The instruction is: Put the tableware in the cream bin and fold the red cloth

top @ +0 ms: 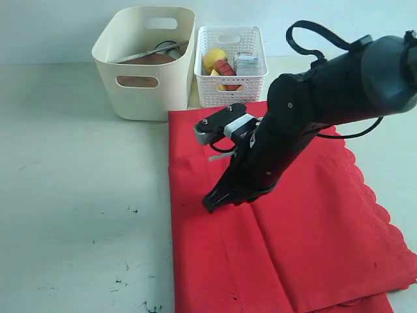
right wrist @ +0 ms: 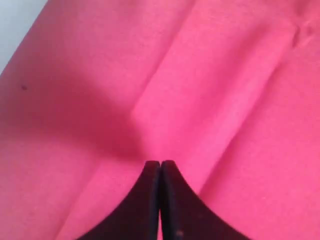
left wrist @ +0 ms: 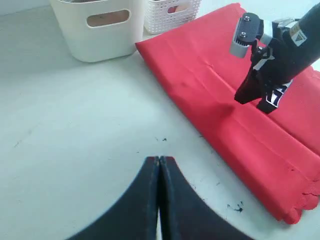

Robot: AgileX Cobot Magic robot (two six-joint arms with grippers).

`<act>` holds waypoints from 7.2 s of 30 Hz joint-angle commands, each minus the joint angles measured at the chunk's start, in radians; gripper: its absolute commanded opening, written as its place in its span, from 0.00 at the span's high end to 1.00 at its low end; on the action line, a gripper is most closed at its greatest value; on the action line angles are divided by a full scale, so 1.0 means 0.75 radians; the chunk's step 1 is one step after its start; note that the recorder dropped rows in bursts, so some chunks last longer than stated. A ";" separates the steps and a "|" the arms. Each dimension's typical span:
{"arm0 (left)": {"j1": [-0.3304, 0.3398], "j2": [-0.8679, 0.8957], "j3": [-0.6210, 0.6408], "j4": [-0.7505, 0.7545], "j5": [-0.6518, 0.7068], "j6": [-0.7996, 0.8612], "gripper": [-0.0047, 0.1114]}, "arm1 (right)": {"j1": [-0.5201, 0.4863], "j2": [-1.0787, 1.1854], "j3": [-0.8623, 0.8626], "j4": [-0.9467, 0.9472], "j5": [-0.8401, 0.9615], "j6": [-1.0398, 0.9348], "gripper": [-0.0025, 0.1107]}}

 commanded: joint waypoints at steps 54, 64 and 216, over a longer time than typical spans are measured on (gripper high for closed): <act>0.005 -0.620 0.164 0.068 -0.042 -0.139 0.96 | -0.196 -0.009 0.030 -0.170 -0.106 0.179 0.98; 0.005 -0.620 0.164 0.068 -0.045 -0.139 0.96 | -0.258 -0.022 -0.173 -0.171 -0.033 0.179 0.98; 0.005 -0.620 0.164 0.047 -0.046 -0.139 0.96 | -0.807 0.659 -0.942 -0.375 0.151 0.266 0.98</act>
